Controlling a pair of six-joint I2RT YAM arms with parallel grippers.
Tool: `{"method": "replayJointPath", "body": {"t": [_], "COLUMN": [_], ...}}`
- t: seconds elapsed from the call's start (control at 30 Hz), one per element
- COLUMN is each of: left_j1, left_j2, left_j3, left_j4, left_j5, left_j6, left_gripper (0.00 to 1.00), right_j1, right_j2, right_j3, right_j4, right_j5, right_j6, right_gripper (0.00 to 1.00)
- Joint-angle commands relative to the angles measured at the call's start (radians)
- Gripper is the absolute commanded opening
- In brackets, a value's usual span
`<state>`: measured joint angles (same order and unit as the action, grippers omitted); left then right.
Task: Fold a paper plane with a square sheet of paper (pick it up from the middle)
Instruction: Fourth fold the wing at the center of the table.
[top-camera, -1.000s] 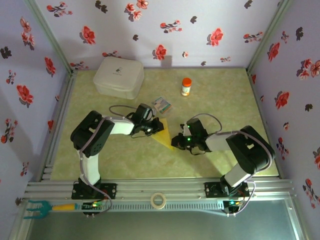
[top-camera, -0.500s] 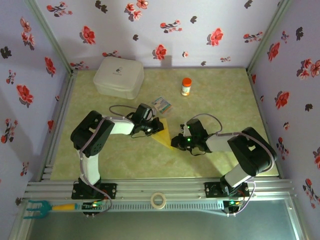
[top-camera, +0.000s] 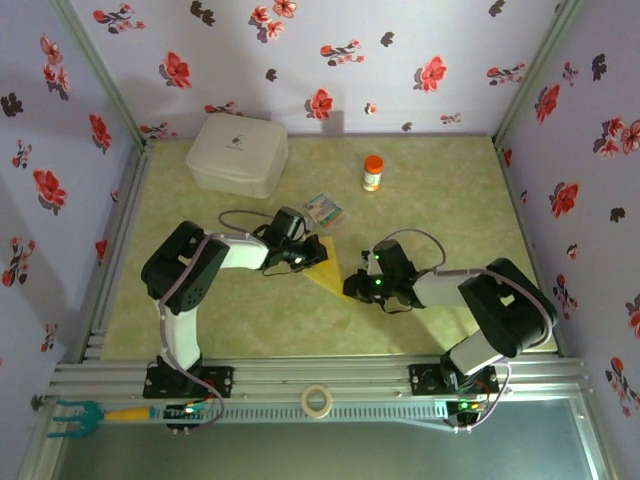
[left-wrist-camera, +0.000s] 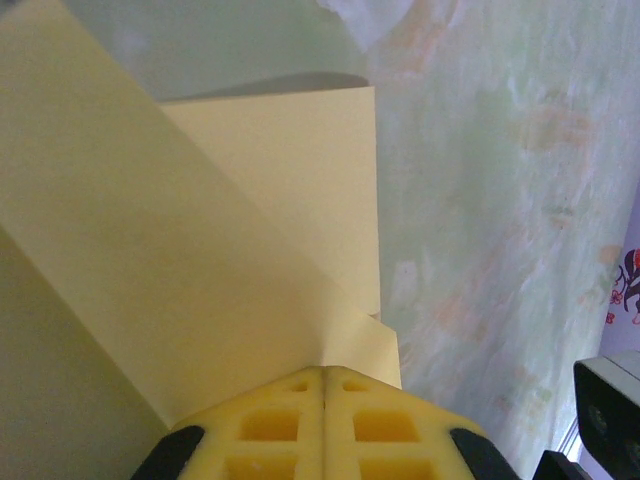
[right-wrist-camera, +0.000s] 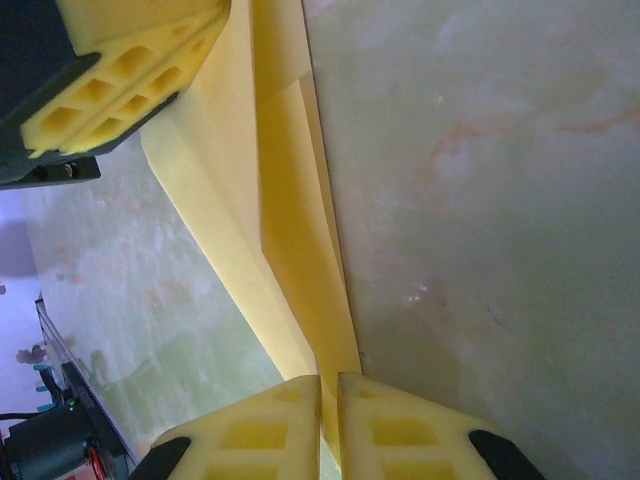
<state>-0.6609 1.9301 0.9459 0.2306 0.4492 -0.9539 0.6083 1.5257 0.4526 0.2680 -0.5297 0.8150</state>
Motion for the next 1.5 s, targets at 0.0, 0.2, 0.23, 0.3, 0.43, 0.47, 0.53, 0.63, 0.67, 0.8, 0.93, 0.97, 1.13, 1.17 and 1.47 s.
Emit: {"method": "replayJointPath", "body": {"t": [0.0,0.2,0.23,0.3,0.43,0.47,0.53,0.63,0.67,0.8,0.93,0.97,1.13,1.17,1.47], "left_j1": [0.005,0.005,0.004,0.004,0.004,0.004,0.005,0.006,0.005,0.005,0.005,0.005,0.005,0.005,0.004], "left_j2": [0.034,0.034,0.034,0.035,0.033,0.034,0.036,0.036,0.037,0.039,0.038,0.038,0.038,0.037,0.039], "left_j3": [-0.014,-0.014,-0.015,-0.013,-0.015,-0.014,-0.016,-0.018,-0.018,-0.016,-0.016,-0.016,-0.018,-0.018,-0.021], "left_j4": [-0.055,-0.053,-0.053,-0.053,-0.052,-0.053,-0.053,-0.051,-0.051,-0.050,-0.051,-0.051,-0.053,-0.055,-0.054], "left_j5": [-0.014,-0.014,-0.014,-0.015,-0.014,-0.014,-0.014,-0.014,-0.014,-0.013,-0.012,-0.012,-0.012,-0.012,-0.008], "left_j6": [0.018,0.016,0.017,0.018,0.018,0.018,0.018,0.016,0.017,0.017,0.016,0.017,0.021,0.022,0.026], "left_gripper": [0.05,0.05,0.05,0.05,0.04,0.04,0.04,0.04,0.04,0.04,0.04,0.04,0.04,0.04,0.04], "right_j1": [0.011,0.013,0.013,0.014,0.016,0.016,0.016,0.016,0.016,0.016,0.017,0.016,0.013,0.012,0.008], "right_j2": [-0.002,0.029,0.033,0.033,0.000,-0.010,-0.033,-0.038,-0.029,0.005,-0.012,-0.027,-0.142,-0.164,-0.063], "right_j3": [-0.054,-0.052,-0.052,-0.052,-0.058,-0.062,-0.070,-0.082,-0.081,-0.075,-0.071,-0.071,-0.012,0.006,0.191], "right_j4": [-0.147,-0.153,-0.157,-0.158,-0.167,-0.172,-0.182,-0.177,-0.173,-0.173,-0.196,-0.202,-0.299,-0.320,-0.259], "right_j5": [0.024,0.036,0.040,0.039,0.039,0.041,0.049,0.052,0.047,0.047,0.060,0.062,0.096,0.104,-0.026], "right_j6": [0.019,0.020,0.019,0.021,0.027,0.031,0.036,0.039,0.039,0.040,0.039,0.039,0.022,0.014,-0.017], "right_gripper": [0.14,0.07,0.06,0.06,0.11,0.11,0.12,0.10,0.10,0.07,0.07,0.08,0.18,0.18,0.02]}}
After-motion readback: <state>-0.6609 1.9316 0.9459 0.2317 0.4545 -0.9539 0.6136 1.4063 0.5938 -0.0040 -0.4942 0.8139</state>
